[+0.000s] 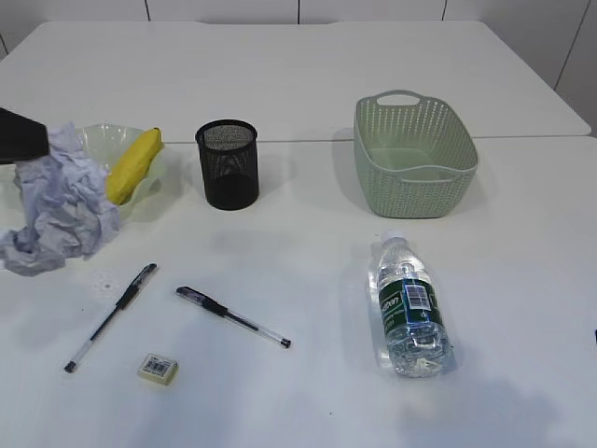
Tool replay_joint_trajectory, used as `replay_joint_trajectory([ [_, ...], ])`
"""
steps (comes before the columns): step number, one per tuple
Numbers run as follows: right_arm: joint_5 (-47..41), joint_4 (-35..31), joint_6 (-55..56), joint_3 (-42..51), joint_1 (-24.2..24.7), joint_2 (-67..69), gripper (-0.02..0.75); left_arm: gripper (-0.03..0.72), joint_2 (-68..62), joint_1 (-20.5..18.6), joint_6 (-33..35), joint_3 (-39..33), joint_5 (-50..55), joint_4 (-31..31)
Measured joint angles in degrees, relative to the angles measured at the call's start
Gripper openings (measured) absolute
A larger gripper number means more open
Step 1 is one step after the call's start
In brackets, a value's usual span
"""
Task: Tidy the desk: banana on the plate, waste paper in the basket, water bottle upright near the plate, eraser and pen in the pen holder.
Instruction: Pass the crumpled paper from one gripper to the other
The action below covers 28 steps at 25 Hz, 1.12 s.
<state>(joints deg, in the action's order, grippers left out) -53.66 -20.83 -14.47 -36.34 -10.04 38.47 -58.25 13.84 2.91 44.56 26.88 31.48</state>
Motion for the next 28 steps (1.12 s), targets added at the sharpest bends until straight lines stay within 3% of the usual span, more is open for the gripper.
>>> replay_joint_trajectory([
  [6,0.0,-0.1,0.0,0.0,0.0,0.0,0.573,0.003,0.0,9.8,0.1,0.0,-3.4,2.4],
  [13,0.3,-1.1,0.0,0.0,0.0,0.0,0.573,0.003,-0.6,17.5,0.1,0.0,-8.5,5.1],
  [23,0.3,-2.4,0.0,0.0,0.0,0.0,0.573,0.003,-3.4,24.0,0.1,0.0,-13.9,6.2],
  [28,0.3,-10.5,-8.4,0.0,0.0,0.1,0.573,0.003,-3.4,24.1,0.1,-0.1,-14.4,7.5],
])
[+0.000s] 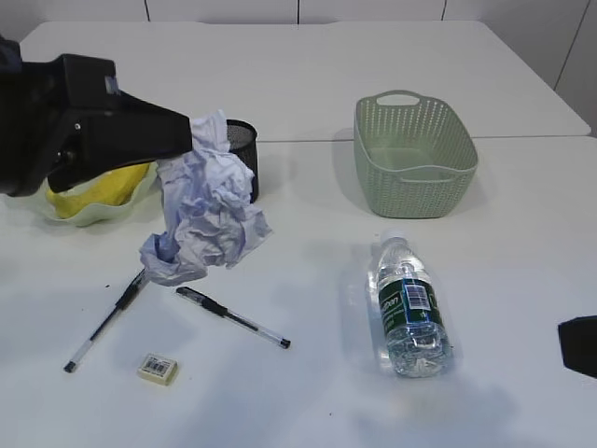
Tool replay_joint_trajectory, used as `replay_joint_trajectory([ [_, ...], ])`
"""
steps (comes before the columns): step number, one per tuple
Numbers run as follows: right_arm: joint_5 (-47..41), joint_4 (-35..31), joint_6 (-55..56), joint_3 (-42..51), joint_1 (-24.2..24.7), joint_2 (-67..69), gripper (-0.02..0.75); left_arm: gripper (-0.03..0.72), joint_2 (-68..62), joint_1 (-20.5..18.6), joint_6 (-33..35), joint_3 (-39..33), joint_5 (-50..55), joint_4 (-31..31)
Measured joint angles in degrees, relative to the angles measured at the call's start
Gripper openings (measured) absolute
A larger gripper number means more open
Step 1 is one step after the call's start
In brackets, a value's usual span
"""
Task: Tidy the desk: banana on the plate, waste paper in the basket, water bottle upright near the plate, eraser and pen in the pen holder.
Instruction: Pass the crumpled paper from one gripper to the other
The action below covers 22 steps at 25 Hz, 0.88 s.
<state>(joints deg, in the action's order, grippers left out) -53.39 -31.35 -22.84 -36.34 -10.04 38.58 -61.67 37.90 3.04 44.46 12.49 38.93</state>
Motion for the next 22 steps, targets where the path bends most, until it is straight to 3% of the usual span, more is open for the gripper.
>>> replay_joint_trajectory([
  [6,0.3,-16.5,-10.1,0.0,0.0,4.7,0.573,0.003,0.0,0.0,0.0,0.0,-1.3,0.1],
  [13,1.7,-33.1,-29.5,0.0,0.0,11.6,0.573,0.003,0.0,0.0,0.0,0.0,-1.5,0.2],
  [22,2.6,-47.2,-48.7,0.0,0.0,21.9,0.573,0.003,0.0,0.0,0.0,0.0,-1.5,0.4],
])
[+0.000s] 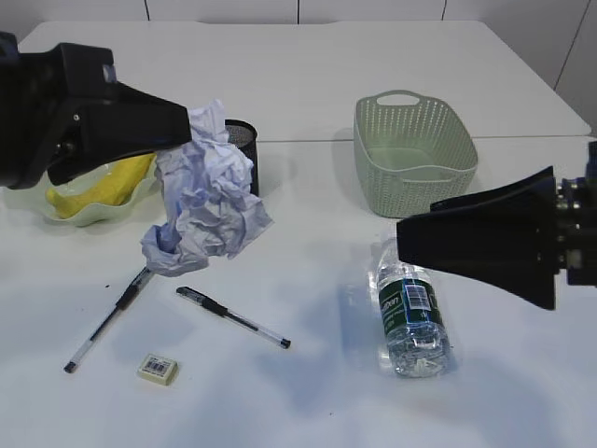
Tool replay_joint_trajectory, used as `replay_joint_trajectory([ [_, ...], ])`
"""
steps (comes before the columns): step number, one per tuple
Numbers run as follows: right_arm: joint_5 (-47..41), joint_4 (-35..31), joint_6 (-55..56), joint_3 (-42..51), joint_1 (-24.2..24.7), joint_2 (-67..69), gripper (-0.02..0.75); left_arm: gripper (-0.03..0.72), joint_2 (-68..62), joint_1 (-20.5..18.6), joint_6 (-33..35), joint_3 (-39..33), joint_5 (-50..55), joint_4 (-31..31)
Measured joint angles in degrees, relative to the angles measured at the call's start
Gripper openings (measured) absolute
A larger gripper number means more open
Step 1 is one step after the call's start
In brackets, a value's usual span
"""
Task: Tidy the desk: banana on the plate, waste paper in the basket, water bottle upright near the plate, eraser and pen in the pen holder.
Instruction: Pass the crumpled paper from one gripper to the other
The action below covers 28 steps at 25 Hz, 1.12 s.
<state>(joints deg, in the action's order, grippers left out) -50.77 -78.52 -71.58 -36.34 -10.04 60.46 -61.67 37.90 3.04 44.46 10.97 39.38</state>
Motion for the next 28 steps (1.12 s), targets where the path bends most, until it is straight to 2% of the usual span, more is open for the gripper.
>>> replay_joint_trajectory([
  [4,0.3,-6.7,-7.5,0.0,0.0,4.0,0.574,0.003,0.0,0.0,0.0,0.0,0.0,0.0],
  [9,0.6,-11.5,-14.7,-0.2,-0.1,6.7,0.602,0.003,0.0,0.0,0.0,0.0,0.0,0.0],
  [14,2.0,-17.1,-19.1,-0.4,-3.3,10.0,0.608,0.003,0.0,0.0,0.0,0.0,0.0,0.0],
  [20,4.7,-18.1,-21.2,-5.4,-8.6,15.1,0.609,0.003,0.0,0.0,0.0,0.0,-0.3,0.0],
  [28,3.2,-18.5,-21.4,-10.7,-9.2,21.0,0.609,0.003,-0.6,0.0,0.0,0.0,-1.1,0.1],
])
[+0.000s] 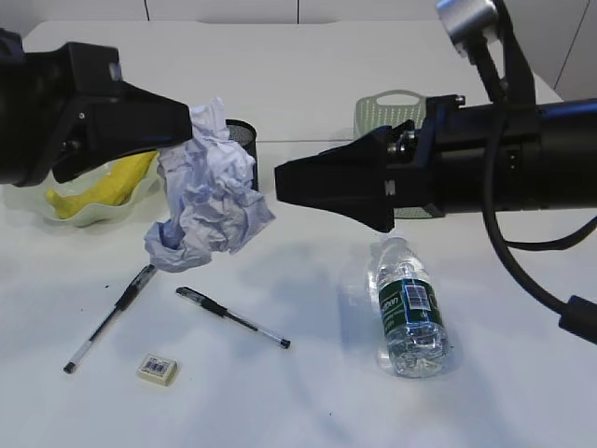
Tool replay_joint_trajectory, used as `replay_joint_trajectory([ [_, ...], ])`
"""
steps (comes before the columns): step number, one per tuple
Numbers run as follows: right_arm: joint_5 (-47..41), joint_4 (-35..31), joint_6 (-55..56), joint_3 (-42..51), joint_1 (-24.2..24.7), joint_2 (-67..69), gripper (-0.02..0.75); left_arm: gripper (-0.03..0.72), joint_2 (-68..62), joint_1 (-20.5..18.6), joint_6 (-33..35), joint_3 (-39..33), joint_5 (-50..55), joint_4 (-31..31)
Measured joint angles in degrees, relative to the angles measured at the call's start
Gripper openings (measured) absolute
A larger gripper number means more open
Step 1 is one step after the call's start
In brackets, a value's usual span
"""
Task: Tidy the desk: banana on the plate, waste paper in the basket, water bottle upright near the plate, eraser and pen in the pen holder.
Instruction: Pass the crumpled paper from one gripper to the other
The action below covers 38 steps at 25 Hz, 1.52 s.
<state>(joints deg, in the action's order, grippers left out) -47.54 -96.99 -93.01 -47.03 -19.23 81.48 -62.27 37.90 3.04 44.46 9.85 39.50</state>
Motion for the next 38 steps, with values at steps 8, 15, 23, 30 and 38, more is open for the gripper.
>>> replay_joint_trajectory([
  [8,-1.1,2.0,0.0,-3.2,-3.7,2.7,0.609,0.003,0.0,0.0,0.0,0.0,-0.3,0.1],
  [15,-1.7,2.4,-0.2,-3.3,-6.2,3.3,0.609,0.003,0.0,0.0,0.0,0.0,-1.3,0.1],
  [23,-4.3,4.0,-0.7,-3.3,-6.2,3.3,0.609,0.003,0.0,0.0,0.0,0.0,-1.6,0.2],
  [30,-4.2,1.4,-0.8,-4.6,-7.1,3.8,0.609,0.002,0.0,0.0,0.0,0.0,-1.6,0.2],
  [38,-3.8,1.1,-0.8,-6.4,-7.9,5.9,0.607,0.002,0.0,0.0,0.0,0.0,-1.6,0.7],
])
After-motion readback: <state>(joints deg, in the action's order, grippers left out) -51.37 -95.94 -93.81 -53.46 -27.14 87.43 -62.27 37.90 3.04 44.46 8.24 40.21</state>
